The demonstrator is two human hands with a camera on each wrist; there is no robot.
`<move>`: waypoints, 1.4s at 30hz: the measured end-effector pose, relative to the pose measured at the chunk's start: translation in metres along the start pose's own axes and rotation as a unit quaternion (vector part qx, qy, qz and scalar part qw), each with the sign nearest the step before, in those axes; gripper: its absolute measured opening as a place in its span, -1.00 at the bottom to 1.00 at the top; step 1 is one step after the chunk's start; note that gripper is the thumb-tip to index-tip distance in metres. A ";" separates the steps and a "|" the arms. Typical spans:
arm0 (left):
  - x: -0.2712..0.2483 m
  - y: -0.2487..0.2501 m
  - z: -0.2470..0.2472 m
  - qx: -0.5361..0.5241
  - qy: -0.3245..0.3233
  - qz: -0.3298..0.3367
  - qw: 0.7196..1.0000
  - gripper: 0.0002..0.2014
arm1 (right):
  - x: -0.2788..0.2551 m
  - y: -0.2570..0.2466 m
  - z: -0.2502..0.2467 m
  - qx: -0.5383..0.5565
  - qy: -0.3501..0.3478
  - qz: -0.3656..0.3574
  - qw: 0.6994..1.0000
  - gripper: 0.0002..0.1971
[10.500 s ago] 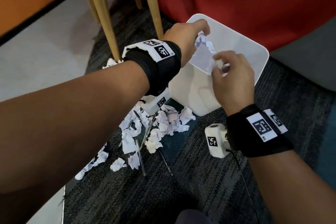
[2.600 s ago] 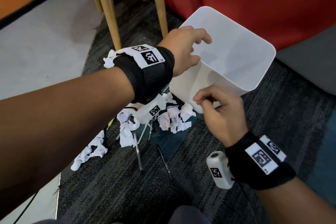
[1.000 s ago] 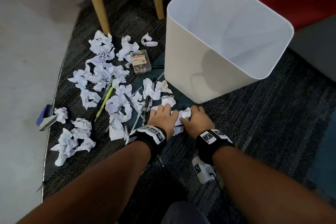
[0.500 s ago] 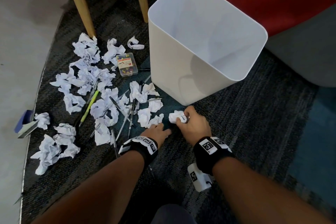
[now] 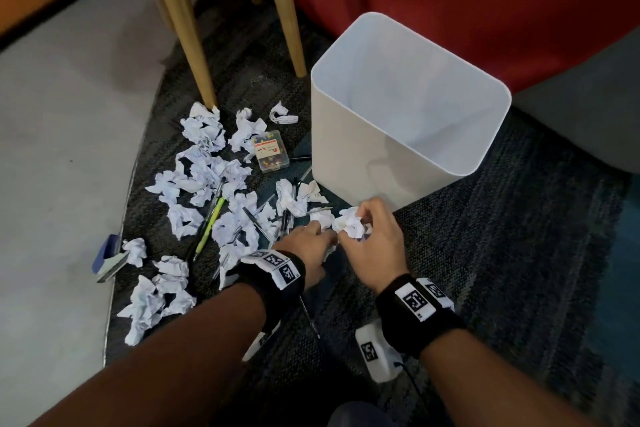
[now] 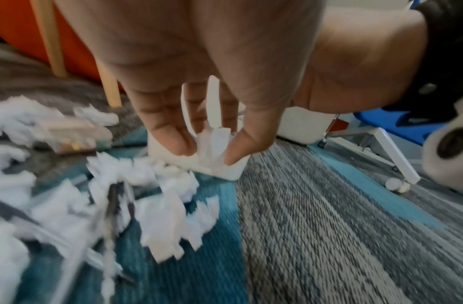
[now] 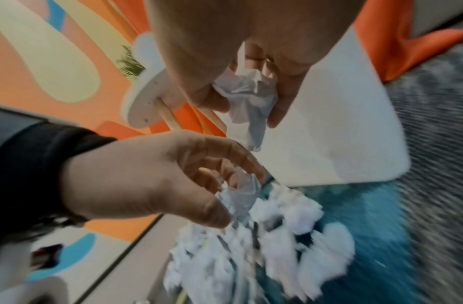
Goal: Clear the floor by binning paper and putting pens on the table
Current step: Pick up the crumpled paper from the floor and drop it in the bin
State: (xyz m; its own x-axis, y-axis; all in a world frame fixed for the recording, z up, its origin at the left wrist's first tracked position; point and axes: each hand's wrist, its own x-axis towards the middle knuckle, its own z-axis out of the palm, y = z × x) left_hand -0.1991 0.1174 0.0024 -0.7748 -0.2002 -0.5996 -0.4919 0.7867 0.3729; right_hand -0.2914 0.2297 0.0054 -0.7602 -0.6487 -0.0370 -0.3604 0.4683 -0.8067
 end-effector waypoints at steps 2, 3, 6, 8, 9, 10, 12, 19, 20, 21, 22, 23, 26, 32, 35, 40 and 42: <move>-0.011 -0.004 -0.020 -0.010 0.019 -0.002 1.000 -0.51 | 0.002 -0.021 -0.004 0.027 0.002 -0.015 1.000 -0.66; -0.016 -0.006 -0.031 -0.013 0.029 -0.003 0.999 -0.54 | 0.004 -0.032 -0.007 0.043 0.005 -0.018 0.999 -0.65; -0.031 -0.011 -0.067 -0.016 0.071 -0.004 0.997 -0.55 | 0.014 -0.069 -0.021 0.076 0.023 -0.062 0.995 -0.61; -0.038 -0.010 -0.089 -0.026 0.106 -0.002 0.994 -0.51 | 0.021 -0.093 -0.035 0.082 0.059 -0.107 0.989 -0.62; -0.040 -0.009 -0.098 -0.037 0.125 0.002 0.992 -0.50 | 0.026 -0.105 -0.042 0.084 0.083 -0.129 0.985 -0.63; -0.042 -0.006 -0.107 -0.050 0.142 0.007 0.989 -0.51 | 0.031 -0.114 -0.049 0.085 0.105 -0.146 0.980 -0.64; -0.047 0.000 -0.121 -0.074 0.173 0.017 0.982 -0.53 | 0.042 -0.130 -0.063 0.083 0.142 -0.164 0.973 -0.64; -0.061 0.027 -0.157 -0.116 0.265 0.078 0.954 -0.62 | 0.086 -0.120 -0.090 0.016 0.211 -0.095 0.973 -0.64; -0.062 0.030 -0.161 -0.122 0.278 0.084 0.949 -0.63 | 0.090 -0.113 -0.090 -0.035 0.188 -0.079 0.978 -0.64; -0.063 0.033 -0.165 -0.127 0.292 0.088 0.944 -0.62 | 0.094 -0.107 -0.090 -0.082 0.157 -0.058 0.983 -0.64; -0.062 0.035 -0.169 -0.131 0.306 0.093 0.938 -0.59 | 0.096 -0.102 -0.088 -0.118 0.127 -0.032 0.984 -0.65; -0.061 0.037 -0.172 -0.132 0.317 0.096 0.934 -0.57 | 0.097 -0.099 -0.087 -0.138 0.106 -0.010 0.985 -0.65; -0.052 0.040 -0.176 -0.135 0.331 0.088 0.930 -0.49 | 0.098 -0.099 -0.088 -0.132 0.088 0.020 0.987 -0.55; -0.040 0.045 -0.178 -0.151 0.338 0.085 0.925 -0.45 | 0.093 -0.101 -0.088 -0.073 0.116 -0.017 0.990 -0.44; -0.036 0.049 -0.183 -0.153 0.350 0.102 0.919 -0.43 | 0.089 -0.101 -0.088 -0.039 0.138 -0.040 0.989 -0.52; -0.016 0.053 -0.198 -0.110 0.325 0.108 0.933 -0.39 | 0.084 -0.100 -0.088 -0.013 0.158 -0.078 0.984 -0.57; -0.010 0.053 -0.201 -0.086 0.311 0.105 0.941 -0.39 | 0.083 -0.101 -0.089 -0.003 0.163 -0.100 0.981 -0.59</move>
State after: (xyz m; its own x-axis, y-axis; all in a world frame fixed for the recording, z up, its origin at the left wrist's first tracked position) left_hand -0.2971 0.0444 0.1704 -0.9181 -0.3961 0.0107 -0.3175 0.7517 0.5781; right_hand -0.3662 0.1819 0.1364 -0.8062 -0.5015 0.3139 -0.5228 0.3555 -0.7748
